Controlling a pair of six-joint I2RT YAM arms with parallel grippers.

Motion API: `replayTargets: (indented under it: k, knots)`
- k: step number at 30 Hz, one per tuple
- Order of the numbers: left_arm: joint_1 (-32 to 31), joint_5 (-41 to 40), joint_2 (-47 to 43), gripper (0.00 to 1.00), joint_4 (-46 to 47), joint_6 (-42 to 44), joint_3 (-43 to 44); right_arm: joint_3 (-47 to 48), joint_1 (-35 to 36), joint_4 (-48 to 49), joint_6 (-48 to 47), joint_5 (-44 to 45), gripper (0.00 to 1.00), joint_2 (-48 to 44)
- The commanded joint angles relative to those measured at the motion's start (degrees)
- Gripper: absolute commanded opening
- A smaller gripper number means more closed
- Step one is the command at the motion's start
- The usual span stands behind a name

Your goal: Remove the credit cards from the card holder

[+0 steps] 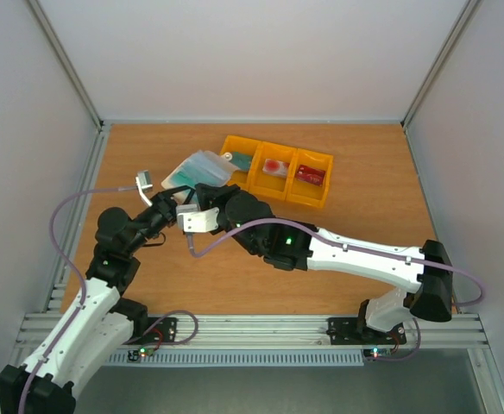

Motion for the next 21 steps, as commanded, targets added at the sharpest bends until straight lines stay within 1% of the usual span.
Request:
replayTargets:
  k: [1, 5, 10, 17, 21]
  knots:
    - [0.1, -1.0, 0.1, 0.0, 2.8, 0.3, 0.9, 1.6, 1.5, -5.6, 10.5, -4.2, 0.01, -2.9]
    - [0.1, -1.1, 0.0, 0.0, 2.5, 0.4, 0.7, 2.2, 2.3, -7.7, 14.7, -7.1, 0.01, -3.8]
    - [0.1, -1.6, 0.1, 0.0, 1.7, 0.4, 0.6, 4.2, 2.4, -10.6, 21.6, -14.1, 0.01, -5.6]
    - [0.1, -1.7, 0.1, 0.0, 1.4, 0.5, 0.7, 4.9, 2.4, -11.6, 25.2, -16.6, 0.01, -5.7]
    - [0.1, -1.5, 0.0, 0.0, 1.4, 0.5, 0.6, 3.7, 2.0, -9.9, 25.6, -13.7, 0.01, -4.6]
